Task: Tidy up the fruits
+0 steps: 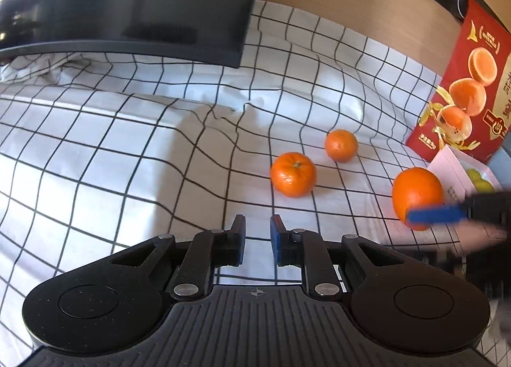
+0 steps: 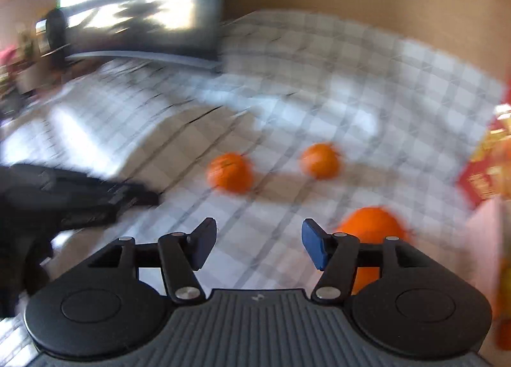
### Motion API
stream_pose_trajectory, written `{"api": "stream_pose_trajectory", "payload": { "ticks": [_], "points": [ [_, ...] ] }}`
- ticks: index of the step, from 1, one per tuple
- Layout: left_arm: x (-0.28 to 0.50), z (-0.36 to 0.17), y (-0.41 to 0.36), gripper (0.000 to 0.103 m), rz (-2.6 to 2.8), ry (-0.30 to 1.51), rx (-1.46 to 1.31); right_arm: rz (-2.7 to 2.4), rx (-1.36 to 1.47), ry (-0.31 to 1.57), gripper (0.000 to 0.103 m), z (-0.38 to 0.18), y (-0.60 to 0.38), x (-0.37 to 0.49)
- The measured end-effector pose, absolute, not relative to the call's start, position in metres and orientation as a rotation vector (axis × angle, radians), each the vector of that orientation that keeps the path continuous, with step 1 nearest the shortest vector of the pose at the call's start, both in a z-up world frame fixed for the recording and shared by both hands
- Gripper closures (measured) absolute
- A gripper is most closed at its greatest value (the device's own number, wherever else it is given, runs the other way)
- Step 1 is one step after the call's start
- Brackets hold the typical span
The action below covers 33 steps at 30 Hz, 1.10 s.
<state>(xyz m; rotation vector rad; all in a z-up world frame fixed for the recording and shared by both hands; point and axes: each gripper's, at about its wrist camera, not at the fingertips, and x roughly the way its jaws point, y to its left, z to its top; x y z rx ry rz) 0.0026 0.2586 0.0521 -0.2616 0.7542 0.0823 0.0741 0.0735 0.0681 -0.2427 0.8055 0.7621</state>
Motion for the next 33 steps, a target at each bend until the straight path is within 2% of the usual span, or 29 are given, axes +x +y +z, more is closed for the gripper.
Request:
{"api": "stream_pose_trajectory", "payload": {
  "ticks": [8, 13, 21, 29, 30, 31, 33],
  "points": [
    [0.036, 0.06, 0.25, 0.084, 0.04, 0.73, -0.199, 0.886, -0.293, 0.904, 0.044, 0.034, 0.074, 0.025],
    [0.064, 0.061, 0.229, 0.082, -0.012, 0.744, -0.06, 0.909, -0.269, 0.922, 0.064, 0.032, 0.074, 0.004],
    [0.087, 0.049, 0.201, 0.081, -0.039, 0.778, 0.18, 0.85, -0.224, 0.905, 0.065, 0.036, 0.053, -0.019],
    [0.087, 0.047, 0.192, 0.081, -0.085, 0.77, 0.222, 0.795, -0.161, 0.891, 0.067, 0.042, 0.03, -0.026],
    [0.088, 0.047, 0.194, 0.075, -0.092, 0.778, 0.213, 0.798, -0.161, 0.895, 0.066, 0.042, 0.03, -0.027],
    [0.089, 0.046, 0.196, 0.062, -0.101, 0.792, 0.201, 0.798, -0.166, 0.895, 0.066, 0.042, 0.032, -0.028],
    [0.093, 0.041, 0.2, 0.048, -0.113, 0.831, 0.179, 0.794, -0.19, 0.883, 0.065, 0.041, 0.037, -0.032]
  ]
}}
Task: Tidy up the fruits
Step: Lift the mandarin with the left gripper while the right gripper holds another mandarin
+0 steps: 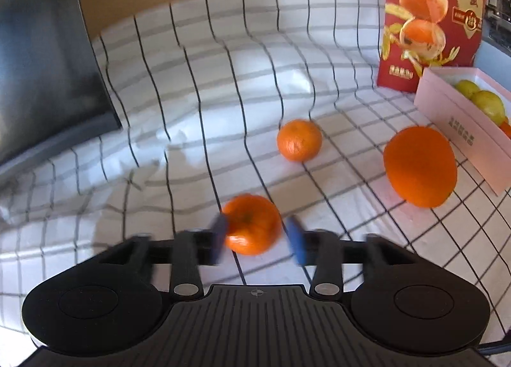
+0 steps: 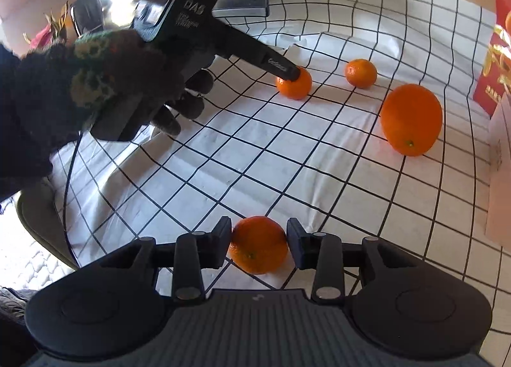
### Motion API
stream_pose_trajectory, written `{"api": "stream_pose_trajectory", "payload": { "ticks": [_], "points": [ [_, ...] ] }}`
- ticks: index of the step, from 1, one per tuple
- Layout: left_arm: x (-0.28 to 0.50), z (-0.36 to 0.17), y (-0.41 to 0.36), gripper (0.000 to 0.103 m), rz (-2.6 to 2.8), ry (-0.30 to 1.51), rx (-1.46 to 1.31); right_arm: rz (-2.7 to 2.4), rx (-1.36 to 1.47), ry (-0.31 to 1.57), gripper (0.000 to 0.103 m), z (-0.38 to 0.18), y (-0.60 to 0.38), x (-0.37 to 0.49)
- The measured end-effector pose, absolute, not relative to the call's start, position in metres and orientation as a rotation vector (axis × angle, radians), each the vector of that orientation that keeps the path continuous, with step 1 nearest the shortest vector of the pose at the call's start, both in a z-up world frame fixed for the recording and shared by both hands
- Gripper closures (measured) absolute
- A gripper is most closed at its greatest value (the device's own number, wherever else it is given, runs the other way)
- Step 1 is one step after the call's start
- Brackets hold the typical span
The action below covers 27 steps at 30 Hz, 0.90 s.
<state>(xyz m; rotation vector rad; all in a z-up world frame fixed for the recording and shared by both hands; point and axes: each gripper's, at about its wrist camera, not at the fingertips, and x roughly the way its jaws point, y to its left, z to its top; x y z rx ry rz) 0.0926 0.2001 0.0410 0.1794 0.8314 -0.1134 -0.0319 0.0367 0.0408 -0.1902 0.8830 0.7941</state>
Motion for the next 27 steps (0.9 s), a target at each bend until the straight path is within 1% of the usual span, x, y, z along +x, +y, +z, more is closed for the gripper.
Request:
{"api": "stream_pose_trajectory", "payload": {
  "ticks": [3, 8, 12, 17, 23, 27],
  "points": [
    [0.092, 0.036, 0.203, 0.048, -0.087, 0.827, 0.19, 0.796, -0.206, 0.889, 0.064, 0.038, 0.043, -0.033],
    [0.102, 0.034, 0.216, 0.049, -0.048, 0.832, 0.108, 0.802, -0.245, 0.892, 0.062, 0.035, 0.052, -0.036],
    [0.11, 0.027, 0.219, 0.046, -0.068, 0.863, 0.062, 0.795, -0.275, 0.902, 0.062, 0.03, 0.056, -0.036],
    [0.111, 0.022, 0.214, 0.05, -0.077, 0.862, 0.064, 0.771, -0.291, 0.889, 0.062, 0.031, 0.052, -0.037],
    [0.103, 0.025, 0.213, 0.051, -0.124, 0.851, 0.017, 0.634, -0.208, 0.889, 0.062, 0.041, 0.015, -0.023],
    [0.079, 0.036, 0.195, 0.051, -0.181, 0.831, -0.024, 0.516, -0.199, 0.877, 0.062, 0.046, -0.019, -0.02]
  ]
}}
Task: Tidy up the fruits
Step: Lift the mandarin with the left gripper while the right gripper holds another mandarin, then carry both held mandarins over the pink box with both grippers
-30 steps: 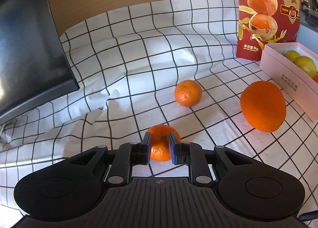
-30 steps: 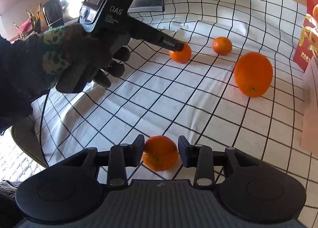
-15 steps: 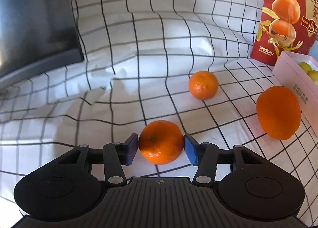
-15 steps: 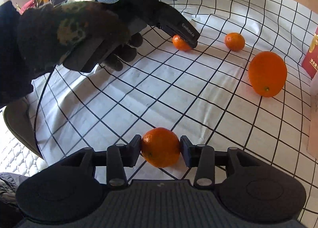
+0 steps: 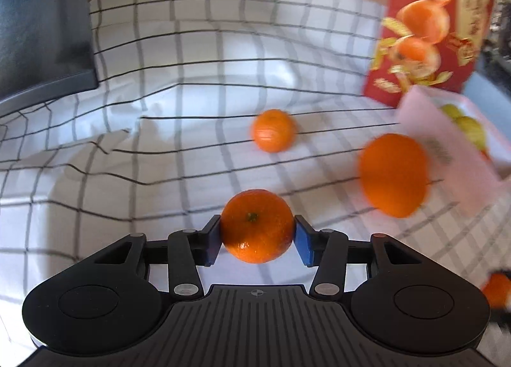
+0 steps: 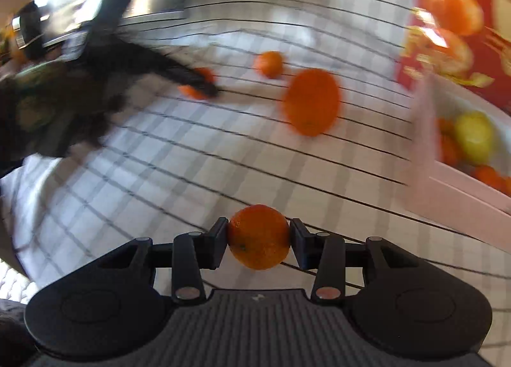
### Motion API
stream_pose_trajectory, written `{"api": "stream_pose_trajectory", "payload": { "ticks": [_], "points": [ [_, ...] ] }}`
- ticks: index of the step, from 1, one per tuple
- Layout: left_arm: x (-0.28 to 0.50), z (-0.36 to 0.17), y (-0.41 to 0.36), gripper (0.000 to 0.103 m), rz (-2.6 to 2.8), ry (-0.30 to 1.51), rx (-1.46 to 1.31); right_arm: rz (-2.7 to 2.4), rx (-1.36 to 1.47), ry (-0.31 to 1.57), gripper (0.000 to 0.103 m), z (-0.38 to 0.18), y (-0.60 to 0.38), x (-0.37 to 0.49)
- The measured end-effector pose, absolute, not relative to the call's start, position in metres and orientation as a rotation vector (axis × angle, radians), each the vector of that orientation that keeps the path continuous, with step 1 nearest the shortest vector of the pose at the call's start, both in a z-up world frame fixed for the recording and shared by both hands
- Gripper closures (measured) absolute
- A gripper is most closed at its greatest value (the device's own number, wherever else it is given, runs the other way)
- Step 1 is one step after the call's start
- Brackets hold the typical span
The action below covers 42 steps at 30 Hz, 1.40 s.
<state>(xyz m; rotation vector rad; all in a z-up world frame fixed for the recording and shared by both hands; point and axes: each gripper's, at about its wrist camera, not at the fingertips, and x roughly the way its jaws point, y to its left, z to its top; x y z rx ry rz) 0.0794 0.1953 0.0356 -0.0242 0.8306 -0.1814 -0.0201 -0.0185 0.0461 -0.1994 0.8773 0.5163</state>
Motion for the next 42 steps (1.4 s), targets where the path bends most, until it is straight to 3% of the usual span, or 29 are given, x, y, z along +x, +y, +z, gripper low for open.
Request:
{"api": "stream_pose_trajectory", "payload": {
  "ticks": [13, 16, 20, 42],
  "points": [
    [0.011, 0.031, 0.079, 0.051, -0.438, 0.867, 0.003, 0.253, -0.12, 0.888, 0.061, 0.034, -0.107, -0.012],
    [0.009, 0.026, 0.071, 0.051, -0.45, 0.889, -0.003, 0.241, -0.099, 0.893, 0.06, 0.028, -0.112, -0.016],
    [0.007, 0.023, 0.066, 0.051, -0.456, 0.905, 0.004, 0.195, -0.086, 0.879, 0.041, 0.026, -0.115, -0.022],
    [-0.004, 0.028, 0.061, 0.051, -0.429, 0.952, 0.034, 0.179, -0.01, 0.865, 0.036, 0.029, -0.133, -0.032]
  ]
}}
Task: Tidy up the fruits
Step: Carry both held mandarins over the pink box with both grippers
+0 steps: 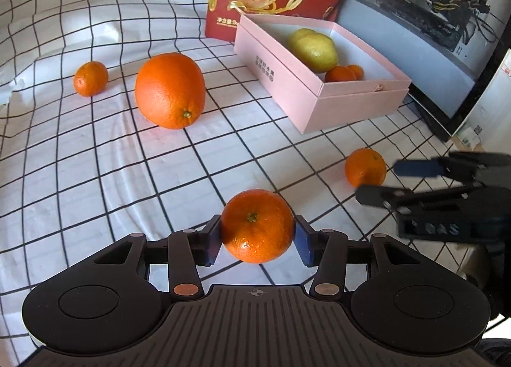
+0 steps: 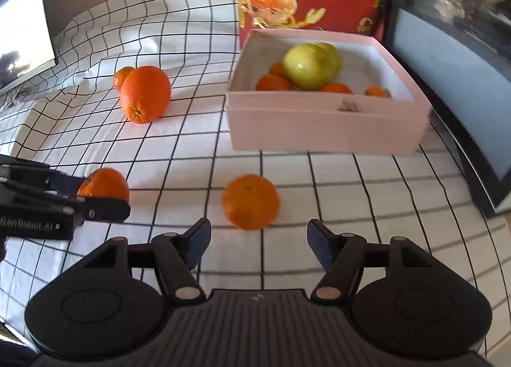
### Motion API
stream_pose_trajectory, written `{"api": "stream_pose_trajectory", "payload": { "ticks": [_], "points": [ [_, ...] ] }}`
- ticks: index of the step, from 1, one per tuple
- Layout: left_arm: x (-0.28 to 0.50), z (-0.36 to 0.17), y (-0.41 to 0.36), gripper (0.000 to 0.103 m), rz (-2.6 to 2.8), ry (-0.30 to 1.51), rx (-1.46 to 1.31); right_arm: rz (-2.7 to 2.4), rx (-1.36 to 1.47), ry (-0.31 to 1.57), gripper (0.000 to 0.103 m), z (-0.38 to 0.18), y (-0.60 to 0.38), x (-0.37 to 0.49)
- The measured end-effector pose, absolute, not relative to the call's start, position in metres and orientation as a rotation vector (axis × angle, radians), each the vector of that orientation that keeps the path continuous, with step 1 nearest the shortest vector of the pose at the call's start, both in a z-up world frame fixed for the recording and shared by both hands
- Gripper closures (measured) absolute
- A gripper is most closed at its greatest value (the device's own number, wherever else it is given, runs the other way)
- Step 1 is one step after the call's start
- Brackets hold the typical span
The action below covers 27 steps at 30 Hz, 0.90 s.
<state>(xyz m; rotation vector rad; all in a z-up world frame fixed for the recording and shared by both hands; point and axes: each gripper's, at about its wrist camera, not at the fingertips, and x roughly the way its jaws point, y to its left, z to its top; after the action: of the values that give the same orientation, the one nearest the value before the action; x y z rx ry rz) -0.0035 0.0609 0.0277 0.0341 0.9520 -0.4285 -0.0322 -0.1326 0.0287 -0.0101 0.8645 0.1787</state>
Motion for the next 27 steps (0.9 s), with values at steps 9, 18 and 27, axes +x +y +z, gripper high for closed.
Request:
{"api": "stream_pose_trajectory", "payload": {
  "ticks": [9, 18, 27],
  "points": [
    [-0.01, 0.031, 0.063, 0.051, -0.412, 0.95, 0.039, 0.186, -0.025, 0.881, 0.043, 0.023, -0.12, -0.011],
    [-0.01, 0.027, 0.054, 0.051, -0.44, 0.976, 0.036, 0.195, -0.032, 0.892, 0.06, 0.02, -0.122, -0.008],
    [-0.002, 0.032, 0.034, 0.051, -0.475, 0.986, 0.026, 0.194, 0.007, 0.873, 0.061, 0.029, -0.141, -0.01]
  ]
}}
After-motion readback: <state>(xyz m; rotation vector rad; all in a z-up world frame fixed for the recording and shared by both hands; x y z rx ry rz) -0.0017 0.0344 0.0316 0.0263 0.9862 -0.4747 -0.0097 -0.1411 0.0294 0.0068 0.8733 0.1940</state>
